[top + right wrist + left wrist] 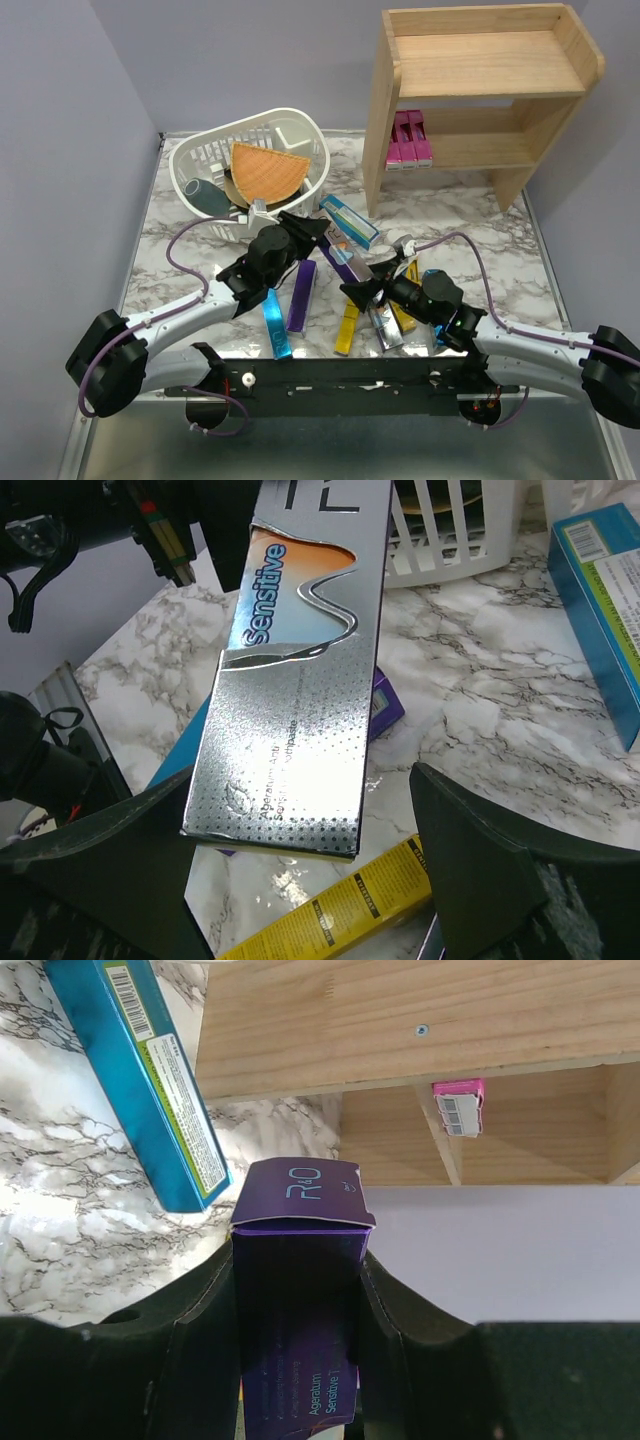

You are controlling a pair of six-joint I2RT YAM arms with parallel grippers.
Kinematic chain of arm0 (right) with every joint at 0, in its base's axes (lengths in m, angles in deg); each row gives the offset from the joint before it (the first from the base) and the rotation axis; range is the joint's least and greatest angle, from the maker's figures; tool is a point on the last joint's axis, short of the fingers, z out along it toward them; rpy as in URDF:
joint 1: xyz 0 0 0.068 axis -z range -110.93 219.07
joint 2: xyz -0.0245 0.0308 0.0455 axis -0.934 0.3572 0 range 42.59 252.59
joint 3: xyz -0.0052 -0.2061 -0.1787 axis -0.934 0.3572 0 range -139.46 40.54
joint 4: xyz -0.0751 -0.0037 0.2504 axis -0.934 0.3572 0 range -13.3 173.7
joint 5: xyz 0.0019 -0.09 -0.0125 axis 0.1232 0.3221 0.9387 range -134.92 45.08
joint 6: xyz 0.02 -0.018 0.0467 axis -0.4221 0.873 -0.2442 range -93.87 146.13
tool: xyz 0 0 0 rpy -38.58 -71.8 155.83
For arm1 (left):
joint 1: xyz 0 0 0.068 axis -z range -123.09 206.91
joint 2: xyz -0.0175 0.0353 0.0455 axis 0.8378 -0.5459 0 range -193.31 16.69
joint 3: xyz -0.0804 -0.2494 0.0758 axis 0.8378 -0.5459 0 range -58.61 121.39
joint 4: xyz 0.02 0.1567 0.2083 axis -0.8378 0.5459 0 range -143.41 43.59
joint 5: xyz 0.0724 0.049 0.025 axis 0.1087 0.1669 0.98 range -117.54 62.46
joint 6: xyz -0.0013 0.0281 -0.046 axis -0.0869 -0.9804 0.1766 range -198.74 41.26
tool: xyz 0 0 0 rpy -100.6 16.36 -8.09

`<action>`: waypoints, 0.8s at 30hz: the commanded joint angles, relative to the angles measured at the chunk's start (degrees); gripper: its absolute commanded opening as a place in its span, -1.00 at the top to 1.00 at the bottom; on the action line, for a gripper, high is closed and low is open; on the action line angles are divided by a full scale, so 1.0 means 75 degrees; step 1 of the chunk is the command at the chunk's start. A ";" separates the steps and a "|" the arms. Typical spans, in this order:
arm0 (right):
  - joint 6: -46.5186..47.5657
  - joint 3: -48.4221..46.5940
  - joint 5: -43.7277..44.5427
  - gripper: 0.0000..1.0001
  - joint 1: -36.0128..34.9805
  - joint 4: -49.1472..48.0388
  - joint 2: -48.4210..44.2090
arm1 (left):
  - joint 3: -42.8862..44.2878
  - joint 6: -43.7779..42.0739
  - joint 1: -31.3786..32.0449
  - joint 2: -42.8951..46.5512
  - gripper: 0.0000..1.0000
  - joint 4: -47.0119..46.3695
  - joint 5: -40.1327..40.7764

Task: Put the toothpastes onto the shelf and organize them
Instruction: Pick up the toothpaste from the center of the board.

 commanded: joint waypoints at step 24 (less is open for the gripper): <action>0.0653 -0.0987 0.2343 0.46 -0.0403 0.2301 -0.1474 | -0.0409 -0.0994 0.0031 0.1629 -0.98 0.0157 0.1240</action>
